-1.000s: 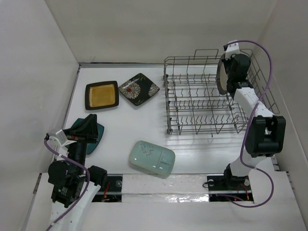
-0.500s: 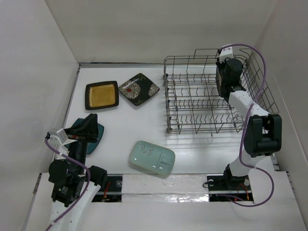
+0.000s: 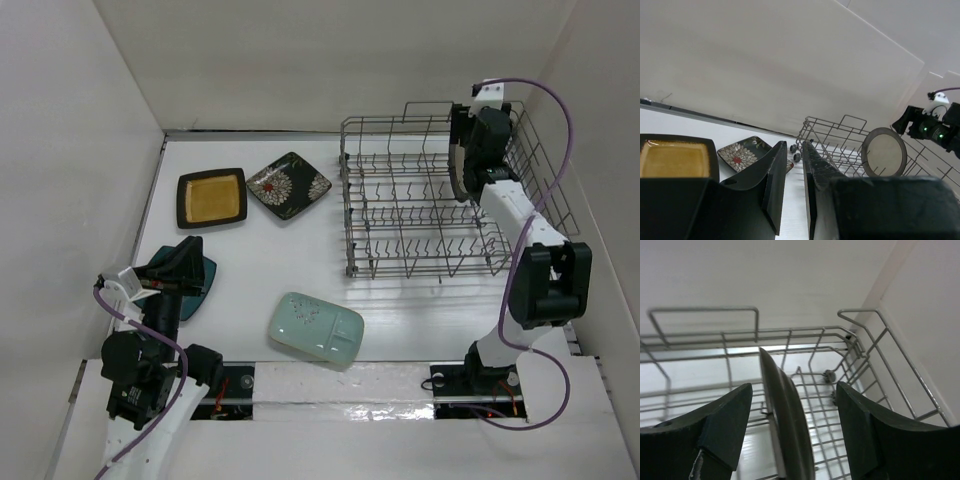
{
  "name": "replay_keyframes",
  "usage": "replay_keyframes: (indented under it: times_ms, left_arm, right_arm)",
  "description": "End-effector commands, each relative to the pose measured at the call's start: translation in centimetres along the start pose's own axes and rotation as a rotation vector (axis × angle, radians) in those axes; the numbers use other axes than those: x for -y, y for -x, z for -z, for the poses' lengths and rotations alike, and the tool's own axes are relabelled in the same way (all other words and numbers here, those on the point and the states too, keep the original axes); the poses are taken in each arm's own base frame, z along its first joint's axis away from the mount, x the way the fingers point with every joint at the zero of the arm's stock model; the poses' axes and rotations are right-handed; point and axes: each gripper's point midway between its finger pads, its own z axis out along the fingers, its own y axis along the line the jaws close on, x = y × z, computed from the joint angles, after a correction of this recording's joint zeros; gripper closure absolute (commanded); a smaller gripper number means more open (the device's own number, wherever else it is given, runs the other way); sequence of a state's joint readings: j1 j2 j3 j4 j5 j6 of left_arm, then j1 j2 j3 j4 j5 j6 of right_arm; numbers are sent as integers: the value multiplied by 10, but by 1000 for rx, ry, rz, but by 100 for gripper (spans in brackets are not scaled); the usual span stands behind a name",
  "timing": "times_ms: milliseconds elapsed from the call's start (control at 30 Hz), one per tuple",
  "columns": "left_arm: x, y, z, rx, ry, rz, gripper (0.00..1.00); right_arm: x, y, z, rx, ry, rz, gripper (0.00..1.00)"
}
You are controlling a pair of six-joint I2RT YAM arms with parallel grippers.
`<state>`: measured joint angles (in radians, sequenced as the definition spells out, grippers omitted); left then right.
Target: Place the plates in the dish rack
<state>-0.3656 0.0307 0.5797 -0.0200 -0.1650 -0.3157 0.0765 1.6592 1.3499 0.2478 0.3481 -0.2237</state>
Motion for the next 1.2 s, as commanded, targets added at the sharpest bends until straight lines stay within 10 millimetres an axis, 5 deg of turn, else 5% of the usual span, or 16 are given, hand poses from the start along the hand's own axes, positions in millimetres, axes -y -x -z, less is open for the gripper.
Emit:
replay_keyframes:
  times_ms: [0,67,133,167,200,267,333,400,500,533,700,800,933,1167]
  left_arm:
    - [7,5,-5,13,-28,4,83]
    - [8,5,-5,13,-31,1,84]
    - [7,3,-6,7,-26,-2,85]
    - [6,3,-7,4,-21,-5,86]
    - [5,-1,-9,-9,-14,-11,92]
    - [4,-3,-11,-19,-7,-15,99]
    - [1,-8,-15,-37,7,-24,100]
    - [-2,-11,-18,-48,19,-36,100]
    - [-2,-14,-20,-62,17,-38,100]
    - [-2,-15,-20,-64,16,-41,100]
    - [-3,-17,-21,-72,20,-46,100]
    - [-2,-16,-21,-69,16,-42,100]
    - [-2,-17,-21,-72,16,-44,100]
    - [-4,-20,-22,-83,25,-48,100]
  right_arm:
    - [-10,92,38,148,88,-232,22]
    - [-33,109,59,170,173,-324,22]
    - [-77,126,94,190,332,-406,26]
    - [-96,132,108,196,404,-425,36]
    - [-137,134,136,188,549,-435,67]
    - [-181,137,170,181,704,-451,98]
    - [-238,129,217,145,871,-428,100]
    - [-271,118,253,116,983,-380,100]
    - [-312,84,316,49,1156,-316,100]
    - [-326,57,348,-4,1243,-274,100]
    - [-332,-44,415,-204,1344,-68,100]
    - [-313,-90,425,-304,1319,-9,96]
    - [-306,-133,429,-400,1307,40,52]
    - [-320,-153,421,-429,1276,77,37]
